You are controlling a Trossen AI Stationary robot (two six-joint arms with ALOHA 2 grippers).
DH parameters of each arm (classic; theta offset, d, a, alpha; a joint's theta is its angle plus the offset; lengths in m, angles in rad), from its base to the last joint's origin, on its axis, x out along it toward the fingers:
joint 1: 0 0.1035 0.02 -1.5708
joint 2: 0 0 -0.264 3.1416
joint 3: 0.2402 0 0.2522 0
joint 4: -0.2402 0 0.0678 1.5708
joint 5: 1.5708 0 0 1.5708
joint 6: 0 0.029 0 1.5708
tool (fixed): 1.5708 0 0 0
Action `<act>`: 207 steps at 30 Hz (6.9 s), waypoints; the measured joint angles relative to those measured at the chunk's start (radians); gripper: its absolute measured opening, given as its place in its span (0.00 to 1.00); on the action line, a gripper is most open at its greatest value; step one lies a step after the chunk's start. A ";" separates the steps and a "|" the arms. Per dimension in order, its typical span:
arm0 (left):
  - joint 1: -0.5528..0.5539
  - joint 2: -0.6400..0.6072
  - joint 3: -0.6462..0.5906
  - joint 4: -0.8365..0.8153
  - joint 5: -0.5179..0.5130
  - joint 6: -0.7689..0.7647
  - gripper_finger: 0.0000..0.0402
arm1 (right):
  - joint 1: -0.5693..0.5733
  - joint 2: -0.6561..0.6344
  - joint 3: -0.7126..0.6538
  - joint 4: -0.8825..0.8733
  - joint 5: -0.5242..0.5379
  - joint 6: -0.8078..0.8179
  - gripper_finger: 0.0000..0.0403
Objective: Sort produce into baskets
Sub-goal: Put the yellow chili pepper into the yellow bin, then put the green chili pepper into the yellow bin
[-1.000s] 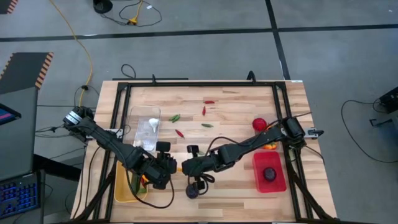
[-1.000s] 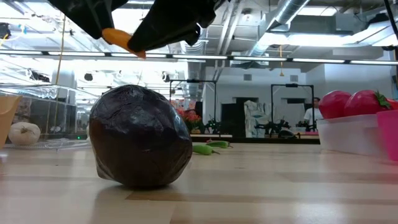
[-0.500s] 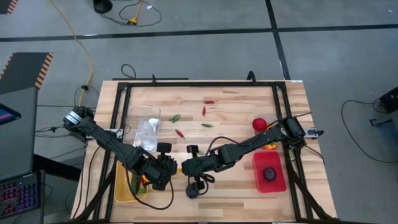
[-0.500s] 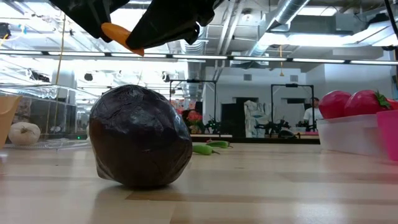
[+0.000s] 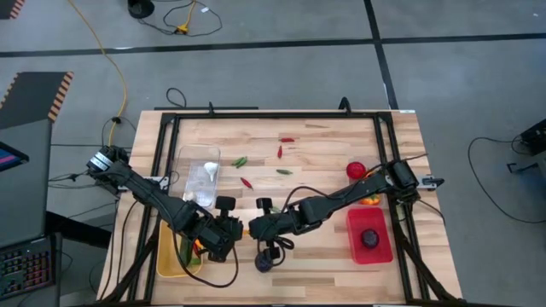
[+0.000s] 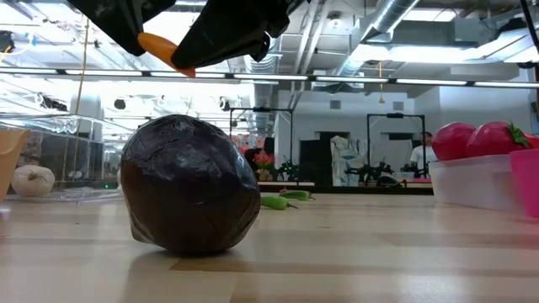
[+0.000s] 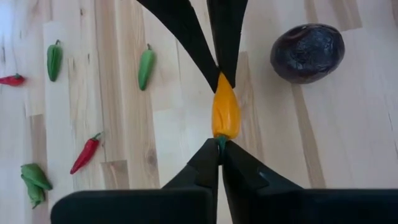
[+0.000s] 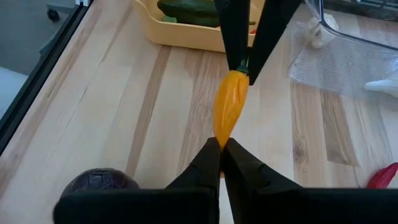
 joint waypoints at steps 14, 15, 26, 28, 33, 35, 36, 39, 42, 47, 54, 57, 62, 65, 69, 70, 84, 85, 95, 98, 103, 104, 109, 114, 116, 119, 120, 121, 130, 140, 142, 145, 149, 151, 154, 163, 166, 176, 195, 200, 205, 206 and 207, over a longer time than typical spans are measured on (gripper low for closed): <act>0.000 0.000 0.000 0.007 -0.001 0.000 0.00 | -0.002 0.000 0.000 0.006 -0.002 0.001 0.29; 0.000 0.000 0.000 0.006 0.001 0.000 0.00 | -0.002 0.000 0.000 0.004 -0.002 0.001 0.32; 0.000 0.000 0.000 -0.093 0.187 0.001 0.00 | -0.002 0.001 0.000 -0.056 -0.001 0.000 0.49; 0.000 0.000 0.009 -0.164 0.233 -0.003 0.00 | -0.002 0.001 0.000 -0.067 -0.001 0.000 0.50; 0.000 0.000 0.053 -0.370 0.322 -0.077 0.00 | -0.003 0.001 0.000 -0.084 -0.001 0.000 0.49; 0.000 -0.001 0.067 -0.435 0.356 -0.122 0.00 | -0.003 0.001 0.000 -0.083 -0.001 0.000 0.49; 0.000 -0.001 0.070 -0.459 0.376 -0.145 0.00 | -0.003 0.001 0.000 -0.083 -0.001 0.000 0.49; 0.000 -0.001 0.070 -0.531 0.451 -0.218 0.00 | -0.004 0.001 0.000 -0.087 -0.001 0.000 0.49; 0.000 -0.001 0.067 -0.575 0.534 -0.311 0.00 | -0.004 0.001 0.000 -0.105 -0.001 0.000 0.49; -0.006 -0.001 0.066 -0.615 0.552 -0.461 0.00 | -0.010 0.001 0.000 -0.154 -0.001 0.048 0.49; -0.006 -0.001 0.066 -0.615 0.536 -0.490 0.09 | -0.040 0.001 0.000 -0.289 0.000 0.148 0.49; -0.006 -0.001 0.066 -0.615 0.505 -0.500 0.17 | -0.058 0.003 0.000 -0.374 0.000 0.206 0.49; -0.006 -0.001 0.066 -0.605 0.436 -0.490 0.29 | -0.082 0.004 -0.045 -0.401 0.000 0.218 0.49; -0.006 -0.001 0.065 -0.593 0.413 -0.488 0.32 | -0.096 0.005 -0.081 -0.389 0.000 0.219 0.49; -0.006 -0.001 0.065 -0.576 0.402 -0.488 0.32 | -0.116 0.005 -0.126 -0.372 0.000 0.219 0.49; -0.006 -0.001 0.065 -0.571 0.397 -0.488 0.32 | -0.119 0.005 -0.137 -0.355 0.000 0.219 0.49; -0.006 -0.001 0.065 -0.565 0.390 -0.488 0.32 | -0.149 0.004 -0.198 -0.221 -0.001 0.215 0.49; -0.006 -0.001 0.065 -0.565 0.390 -0.488 0.32 | -0.149 0.003 -0.198 -0.221 -0.001 0.211 0.49; -0.006 -0.001 0.065 -0.565 0.390 -0.487 0.32 | -0.147 0.004 -0.239 -0.171 -0.001 0.210 0.45; -0.006 -0.001 0.065 -0.565 0.390 -0.487 0.32 | -0.147 0.005 -0.255 -0.156 -0.001 0.210 0.43; -0.006 -0.001 0.065 -0.565 0.390 -0.486 0.32 | -0.147 0.005 -0.264 -0.152 -0.002 0.212 0.40; -0.006 -0.001 0.065 -0.565 0.390 -0.486 0.32 | -0.148 0.004 -0.264 -0.150 -0.002 0.212 0.39; -0.006 -0.001 0.065 -0.565 0.390 -0.486 0.32 | -0.148 0.004 -0.264 -0.153 -0.003 0.212 0.31; -0.006 -0.001 0.065 -0.565 0.390 -0.486 0.32 | -0.148 0.004 -0.264 -0.153 -0.003 0.211 0.23; -0.006 -0.001 0.065 -0.565 0.390 -0.486 0.32 | -0.148 0.004 -0.264 -0.153 -0.003 0.211 0.21; -0.006 -0.001 0.065 -0.565 0.388 -0.486 0.32 | -0.148 0.004 -0.264 -0.152 -0.003 0.211 0.19; -0.006 -0.001 0.065 -0.565 0.382 -0.486 0.32 | -0.148 0.004 -0.264 -0.152 -0.003 0.210 0.18; -0.006 -0.001 0.065 -0.563 0.372 -0.486 0.32 | -0.148 0.004 -0.264 -0.152 -0.003 0.210 0.18; -0.005 -0.001 0.065 -0.453 0.244 -0.370 0.32 | -0.145 0.004 -0.249 -0.146 -0.016 0.210 0.18; -0.005 -0.001 0.065 -0.215 0.077 -0.165 0.32 | -0.140 0.004 -0.158 -0.046 -0.110 0.210 0.18; -0.005 -0.001 0.065 -0.187 0.066 -0.151 0.32 | -0.137 0.004 -0.142 -0.027 -0.111 0.210 0.18; -0.005 -0.001 0.065 -0.167 0.050 -0.148 0.32 | -0.129 0.004 -0.125 0.029 -0.111 0.210 0.18; -0.005 -0.001 0.065 -0.164 0.050 -0.148 0.32 | -0.117 0.004 -0.111 0.121 -0.112 0.207 0.18; -0.005 -0.001 0.065 -0.164 0.049 -0.148 0.32 | -0.111 0.004 -0.104 0.155 -0.114 0.201 0.18; -0.005 -0.001 0.065 -0.163 0.026 -0.148 0.32 | -0.103 0.004 -0.098 0.201 -0.115 0.200 0.18; -0.005 0.000 0.065 -0.163 -0.047 -0.149 0.32 | -0.079 0.004 -0.097 0.277 -0.116 0.198 0.18; -0.005 0.000 0.065 -0.163 -0.047 -0.149 0.32 | -0.073 0.004 -0.097 0.303 -0.116 0.198 0.18; -0.005 0.000 0.065 -0.164 -0.018 -0.149 0.32 | -0.074 0.004 -0.097 0.342 -0.116 0.198 0.18; -0.005 0.000 0.065 -0.166 -0.013 -0.149 0.13 | -0.074 0.004 -0.097 0.358 -0.115 0.201 0.18; -0.005 0.000 0.065 -0.166 -0.013 -0.149 0.13 | -0.074 0.004 -0.097 0.359 -0.115 0.201 0.20; -0.005 0.000 0.065 -0.165 -0.015 -0.149 0.14 | -0.074 0.004 -0.097 0.365 -0.115 0.204 0.30; -0.005 0.000 0.065 -0.165 -0.016 -0.149 0.14 | -0.074 0.004 -0.097 0.365 -0.114 0.204 0.33; -0.005 0.000 0.065 -0.165 -0.014 -0.149 0.14 | -0.074 0.004 -0.097 0.363 -0.114 0.204 0.35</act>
